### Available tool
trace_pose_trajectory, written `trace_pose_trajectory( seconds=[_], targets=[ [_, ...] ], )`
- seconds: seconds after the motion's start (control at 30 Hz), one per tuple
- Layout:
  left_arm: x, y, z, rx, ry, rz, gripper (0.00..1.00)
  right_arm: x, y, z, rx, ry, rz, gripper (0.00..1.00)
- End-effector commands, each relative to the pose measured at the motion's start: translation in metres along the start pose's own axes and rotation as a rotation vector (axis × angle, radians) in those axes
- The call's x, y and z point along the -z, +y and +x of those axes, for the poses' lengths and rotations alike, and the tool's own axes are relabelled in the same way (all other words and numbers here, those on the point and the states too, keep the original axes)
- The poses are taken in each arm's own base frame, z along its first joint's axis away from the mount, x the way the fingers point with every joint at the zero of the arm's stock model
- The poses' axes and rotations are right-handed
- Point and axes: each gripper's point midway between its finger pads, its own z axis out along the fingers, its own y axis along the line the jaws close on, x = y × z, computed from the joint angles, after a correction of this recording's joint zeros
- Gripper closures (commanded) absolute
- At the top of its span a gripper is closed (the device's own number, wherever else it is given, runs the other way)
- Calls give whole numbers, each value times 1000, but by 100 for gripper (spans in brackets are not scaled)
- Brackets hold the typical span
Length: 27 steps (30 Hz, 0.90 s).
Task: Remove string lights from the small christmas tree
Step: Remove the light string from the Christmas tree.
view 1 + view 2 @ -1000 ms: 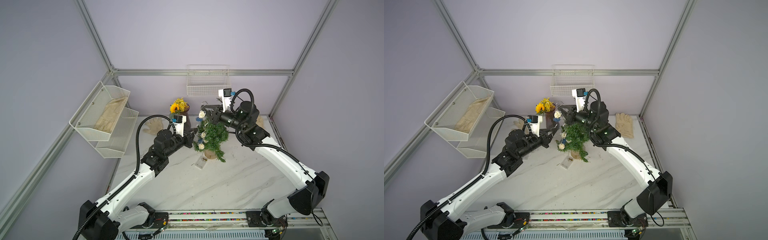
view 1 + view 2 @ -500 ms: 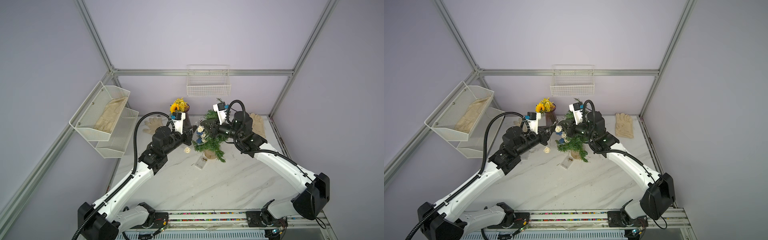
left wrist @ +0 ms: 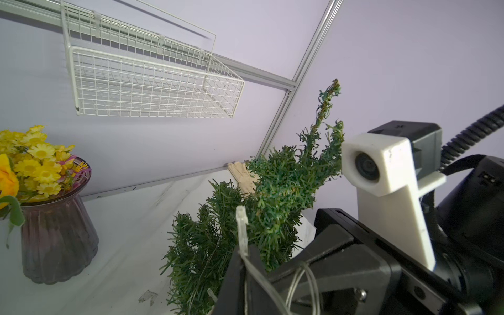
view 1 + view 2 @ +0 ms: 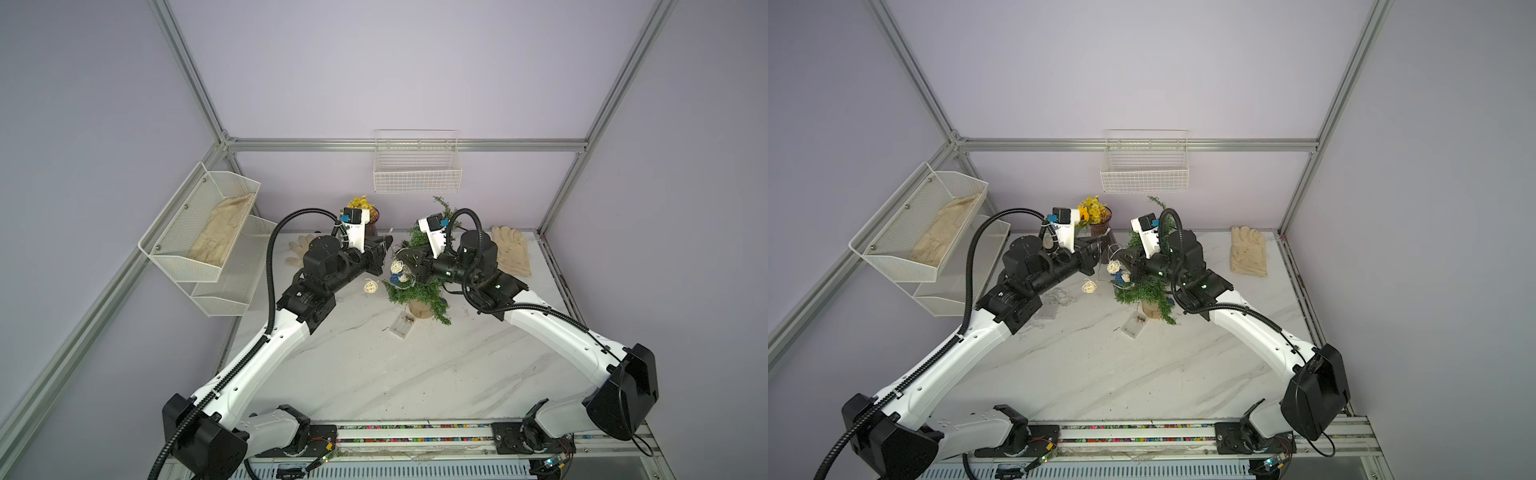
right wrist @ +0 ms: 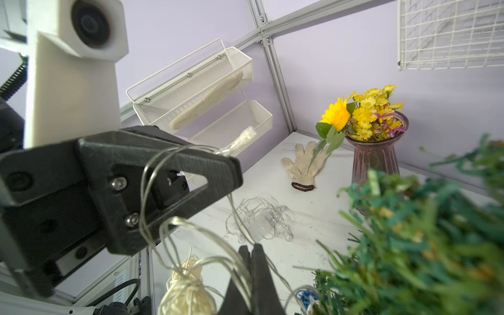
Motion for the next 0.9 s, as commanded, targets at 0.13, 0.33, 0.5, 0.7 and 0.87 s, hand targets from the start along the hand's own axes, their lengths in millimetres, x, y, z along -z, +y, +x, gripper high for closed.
trace_pose_trajectory(
  seconds=[0.13, 0.33, 0.5, 0.7, 0.87],
  targets=[
    [13, -29, -54, -19, -114, 79, 100, -5, 4, -12, 65, -60, 7, 93],
    [14, -31, -55, -21, -110, 85, 100, -13, 5, -9, 65, -53, -4, 88],
    [16, -32, -56, -23, -112, 88, 100, -20, 8, -12, 67, -62, -13, 82],
    [15, -31, -51, -17, -103, 89, 100, -27, 15, -13, 65, -68, -41, 80],
    [16, -31, -51, -19, -105, 88, 100, -28, 15, -12, 62, -69, -36, 79]
  ],
)
